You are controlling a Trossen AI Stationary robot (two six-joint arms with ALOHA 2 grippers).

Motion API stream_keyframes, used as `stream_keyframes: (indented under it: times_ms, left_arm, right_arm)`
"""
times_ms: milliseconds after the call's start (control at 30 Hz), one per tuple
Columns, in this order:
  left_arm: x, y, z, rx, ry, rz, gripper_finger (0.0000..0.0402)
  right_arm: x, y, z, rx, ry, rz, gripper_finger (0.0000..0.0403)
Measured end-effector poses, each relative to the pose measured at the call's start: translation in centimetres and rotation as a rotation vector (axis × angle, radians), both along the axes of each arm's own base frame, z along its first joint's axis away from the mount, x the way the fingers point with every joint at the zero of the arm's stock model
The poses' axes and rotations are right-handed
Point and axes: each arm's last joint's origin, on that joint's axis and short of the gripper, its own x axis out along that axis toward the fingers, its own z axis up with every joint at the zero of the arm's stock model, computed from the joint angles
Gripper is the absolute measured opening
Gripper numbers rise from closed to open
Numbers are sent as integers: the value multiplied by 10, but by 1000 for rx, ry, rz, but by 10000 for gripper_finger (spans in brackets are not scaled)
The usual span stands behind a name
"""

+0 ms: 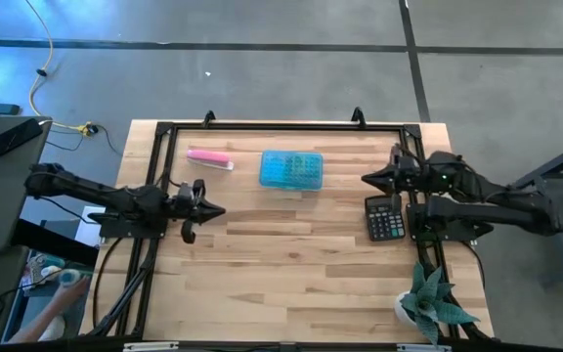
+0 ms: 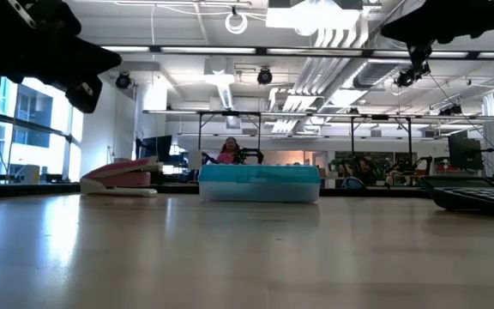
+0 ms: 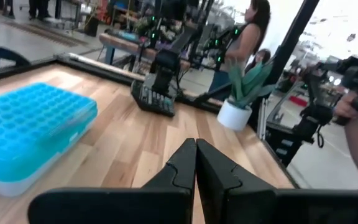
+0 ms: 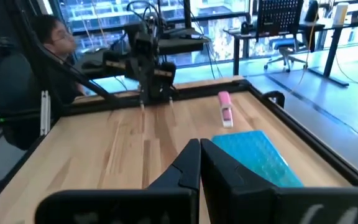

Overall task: Pack school essentials
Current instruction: Return to Home Position

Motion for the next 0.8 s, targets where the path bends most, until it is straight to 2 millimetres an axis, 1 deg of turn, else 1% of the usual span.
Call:
stream_keyframes:
  times_ms: [200, 433, 533, 667, 733, 800]
  left_arm:
    - [-9, -1, 7, 16, -60, -40, 1]
    - [-20, 0, 8, 36, -66, -62, 1]
    - [-24, 0, 6, 60, -58, -60, 0]
    - [-27, 0, 3, 85, -27, -60, 1]
    - [-28, 0, 0, 88, -3, -61, 0]
    - [-28, 0, -2, 89, 17, -62, 1]
  right_arm:
    - [-21, 3, -8, -14, 49, -73, 0]
    - [-33, 6, -39, -17, -8, -99, 0]
    - [-38, 7, -43, -13, -56, -103, 0]
    - [-44, 8, -42, 10, -113, -113, 0]
    - [-45, 9, -45, 19, -121, -105, 0]
    - [-43, 8, -51, 24, -105, -96, 0]
